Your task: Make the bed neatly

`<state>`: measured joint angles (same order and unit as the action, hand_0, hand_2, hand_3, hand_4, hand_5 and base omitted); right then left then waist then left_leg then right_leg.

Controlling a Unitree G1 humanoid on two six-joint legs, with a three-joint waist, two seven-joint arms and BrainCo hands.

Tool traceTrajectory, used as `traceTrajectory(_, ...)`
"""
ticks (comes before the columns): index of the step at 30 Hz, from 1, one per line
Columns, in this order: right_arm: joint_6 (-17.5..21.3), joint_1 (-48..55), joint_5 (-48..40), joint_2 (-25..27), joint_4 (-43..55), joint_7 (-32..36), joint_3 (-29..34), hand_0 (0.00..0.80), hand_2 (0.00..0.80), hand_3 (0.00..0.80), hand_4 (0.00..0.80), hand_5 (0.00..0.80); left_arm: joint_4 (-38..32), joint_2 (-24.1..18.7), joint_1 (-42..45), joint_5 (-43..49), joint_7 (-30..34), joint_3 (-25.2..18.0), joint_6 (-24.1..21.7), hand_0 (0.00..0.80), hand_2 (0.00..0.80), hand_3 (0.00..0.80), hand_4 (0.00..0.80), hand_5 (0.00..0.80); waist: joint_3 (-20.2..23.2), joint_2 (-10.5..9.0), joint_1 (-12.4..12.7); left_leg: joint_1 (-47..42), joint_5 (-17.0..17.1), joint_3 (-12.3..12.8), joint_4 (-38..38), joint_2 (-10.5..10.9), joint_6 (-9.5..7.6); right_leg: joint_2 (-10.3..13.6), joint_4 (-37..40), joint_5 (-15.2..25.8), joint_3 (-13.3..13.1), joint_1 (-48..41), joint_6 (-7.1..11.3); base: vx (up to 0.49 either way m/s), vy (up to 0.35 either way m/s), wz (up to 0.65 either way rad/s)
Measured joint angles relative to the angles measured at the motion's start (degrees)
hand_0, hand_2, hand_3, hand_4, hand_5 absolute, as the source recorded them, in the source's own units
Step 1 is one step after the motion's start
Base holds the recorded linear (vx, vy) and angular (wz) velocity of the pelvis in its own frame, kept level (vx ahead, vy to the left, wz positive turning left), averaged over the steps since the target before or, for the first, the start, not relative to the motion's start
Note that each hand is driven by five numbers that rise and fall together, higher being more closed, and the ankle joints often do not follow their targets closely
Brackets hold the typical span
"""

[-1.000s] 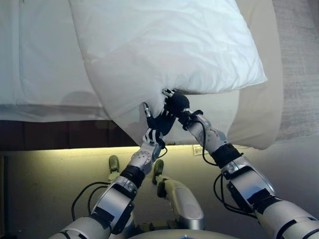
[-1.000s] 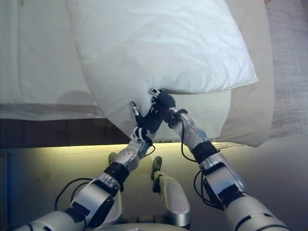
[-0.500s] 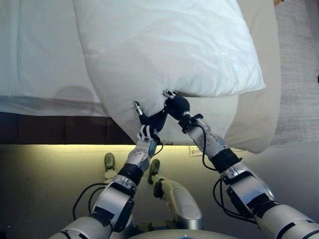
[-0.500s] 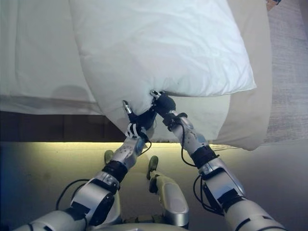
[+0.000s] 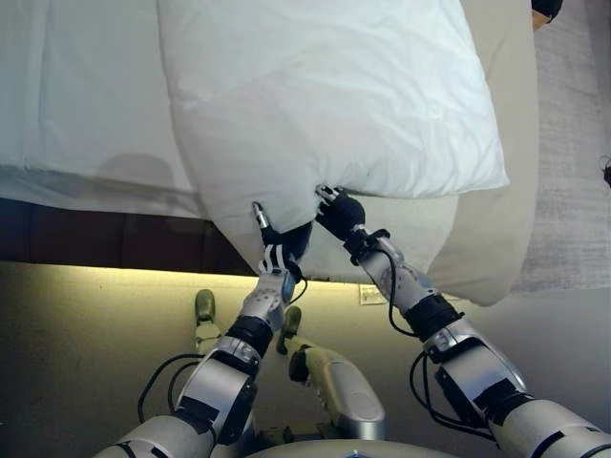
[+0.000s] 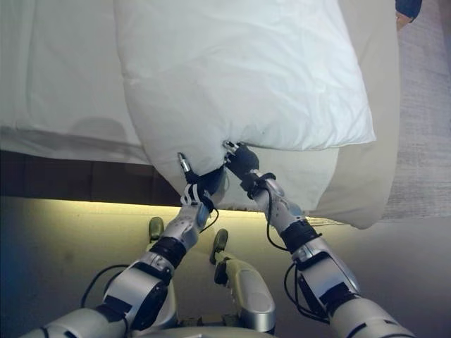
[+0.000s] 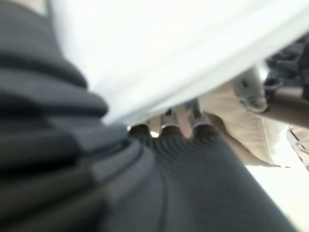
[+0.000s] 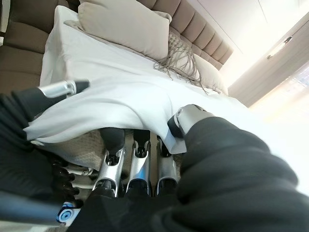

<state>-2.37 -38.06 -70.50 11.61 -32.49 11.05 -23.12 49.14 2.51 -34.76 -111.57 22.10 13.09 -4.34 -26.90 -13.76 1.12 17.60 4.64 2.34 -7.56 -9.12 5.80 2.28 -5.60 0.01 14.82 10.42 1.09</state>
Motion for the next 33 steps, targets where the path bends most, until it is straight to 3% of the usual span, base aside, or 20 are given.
traceTrajectory(10, -0.8, 0.3, 0.4, -0.3, -0.1, -0.1, -0.1, 0.8, 0.8, 0.8, 0.8, 0.8, -0.6, -1.3, -0.4, 0.0, -0.2, -0.8, -1.2, 0.8, 0.8, 0.8, 0.8, 0.8, 0.0, 0.04, 0.2, 0.0, 0.1, -0.2, 0.1, 0.4, 0.02, 0.1, 0.0, 0.0, 0.1, -0.1, -0.02, -0.005, 0.015, 0.01)
traceTrajectory(11, -0.9, 0.3, 0.9, -0.4, -0.2, -0.3, -0.1, 0.549, 0.549, 0.549, 0.549, 0.549, -0.6, -1.4, -0.4, 0.0, -0.4, -0.8, -1.2, 0.8, 0.8, 0.8, 0.8, 0.8, 0.0, 0.08, 0.2, -0.1, 0.1, -0.3, 0.1, 0.5, 0.01, 0.1, 0.1, 0.0, 0.1, -0.3, -0.02, -0.012, 0.018, 0.04)
traceTrajectory(12, -0.9, 0.4, 1.4, -0.5, -0.4, -0.6, -0.1, 0.0, 0.0, 0.0, 0.0, 0.0, -0.6, -1.4, -0.4, 0.0, -0.7, -0.8, -1.3, 0.8, 0.8, 0.8, 0.8, 0.8, -0.1, 0.2, 0.4, -0.4, 0.1, -0.5, 0.2, 0.5, 0.01, 0.1, 0.2, 0.0, 0.1, -0.6, -0.02, -0.015, 0.029, 0.03)
traceTrajectory(20, -3.3, 3.6, 5.5, 0.0, -1.1, -0.9, -0.1, 0.0, 0.0, 0.0, 0.0, 0.0, -0.4, -6.0, 0.6, -0.7, -1.9, -0.9, -3.6, 0.8, 0.8, 0.8, 0.8, 0.8, -0.2, 1.47, 1.2, -3.6, 0.4, -0.4, 2.0, 1.2, -0.19, 0.7, 1.2, -0.1, 0.0, -3.4, -0.04, -0.004, 0.082, 0.02)
traceTrajectory(25, -5.9, 8.1, 9.0, 0.2, -5.9, 0.3, 1.4, 0.0, 0.0, 0.0, 0.0, 0.0, -1.0, -6.3, 3.3, -0.7, -1.8, -0.9, -3.5, 0.8, 0.8, 0.8, 0.8, 0.8, 0.9, 5.18, 1.0, -6.7, 1.1, 0.2, 4.8, 2.3, -1.01, 2.0, 2.2, 0.1, 0.0, -5.5, 0.78, 0.011, 0.17, 0.03)
traceTrajectory(28, -7.3, 13.8, 12.4, 0.5, -9.8, 2.5, 4.5, 0.0, 0.0, 0.0, 0.0, 0.0, -4.8, -6.3, 7.5, -0.7, -1.6, -1.2, -3.3, 0.8, 0.8, 0.8, 0.8, 0.8, 2.3, 8.24, 0.8, -9.0, 1.5, 0.5, 6.9, 3.3, -1.53, 2.8, 3.9, 0.5, 0.0, -7.6, 1.48, 0.006, 0.203, 0.02)
traceTrajectory(33, -9.0, 20.5, 15.9, 0.9, -15.8, 5.9, 8.2, 0.0, 0.0, 0.0, 0.0, 0.0, -7.4, -6.3, 11.6, -1.6, -1.2, -5.4, -2.5, 0.8, 0.8, 0.8, 0.8, 0.8, 5.2, 11.74, -0.5, -12.0, 1.8, 0.8, 9.1, 4.2, -1.91, 3.4, 6.0, 0.8, 0.1, -10.5, 2.27, 0.083, 0.17, 0.02)
